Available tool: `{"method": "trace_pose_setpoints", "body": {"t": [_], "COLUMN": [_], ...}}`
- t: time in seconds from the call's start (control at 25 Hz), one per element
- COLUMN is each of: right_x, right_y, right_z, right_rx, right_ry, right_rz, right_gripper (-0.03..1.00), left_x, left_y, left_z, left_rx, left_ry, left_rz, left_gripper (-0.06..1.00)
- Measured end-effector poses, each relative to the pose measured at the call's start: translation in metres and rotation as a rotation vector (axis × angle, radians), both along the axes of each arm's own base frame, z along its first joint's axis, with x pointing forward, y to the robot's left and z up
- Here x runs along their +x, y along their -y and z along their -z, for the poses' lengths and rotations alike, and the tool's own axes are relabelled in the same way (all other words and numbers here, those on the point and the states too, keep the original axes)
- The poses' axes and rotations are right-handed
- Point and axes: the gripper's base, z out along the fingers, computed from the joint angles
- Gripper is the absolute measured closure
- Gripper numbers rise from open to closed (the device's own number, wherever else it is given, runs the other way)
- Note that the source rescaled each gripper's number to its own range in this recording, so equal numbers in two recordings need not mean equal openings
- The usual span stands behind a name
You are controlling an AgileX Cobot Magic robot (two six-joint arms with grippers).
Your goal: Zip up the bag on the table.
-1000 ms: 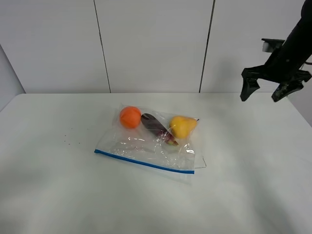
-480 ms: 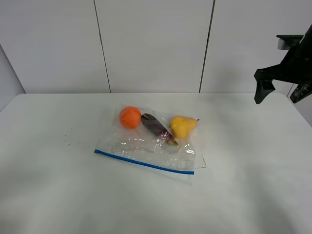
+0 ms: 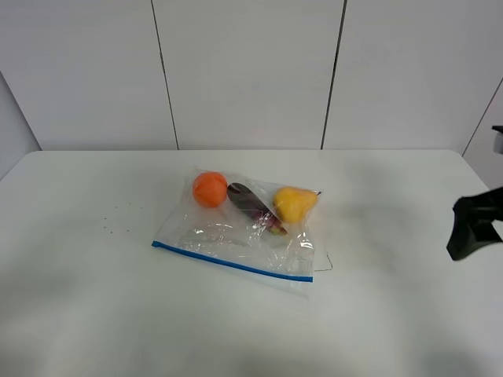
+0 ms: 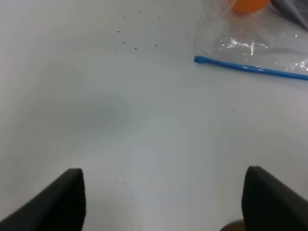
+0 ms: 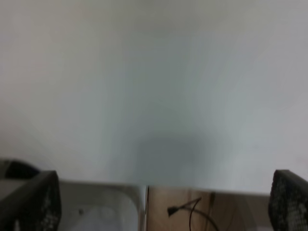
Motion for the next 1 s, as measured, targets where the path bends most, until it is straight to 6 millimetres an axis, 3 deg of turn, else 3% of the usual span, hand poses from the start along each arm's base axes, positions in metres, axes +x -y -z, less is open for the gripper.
{"method": "trace_pose_setpoints", "body": {"t": [0.24, 0.48, 0.8, 1.0], "right_x": [-0.068, -0.118, -0.172, -0.190], "right_y": [-0.001, -0.001, -0.002, -0.002], "right_z": [0.008, 0.006, 0.011, 0.007], "right_rx": [-0.001, -0.004, 0.002, 0.002], "right_ry": [0.057, 0.352, 0.657, 0.773], "right_rz": [0.001, 0.011, 0.017, 0.017], "right_gripper": [-0.03, -0.03, -0.03, -0.03], "left_x": [0.000, 0.000, 0.000, 0.000], "left_y": [0.000, 0.000, 0.000, 0.000], "left_z": [0.000, 0.000, 0.000, 0.000], "left_rx": [0.000, 0.000, 0.000, 0.000], "left_ry": [0.000, 0.000, 0.000, 0.000], "left_rz": [0.000, 0.000, 0.000, 0.000], "left_gripper": [-0.02, -0.02, -0.02, -0.02]}}
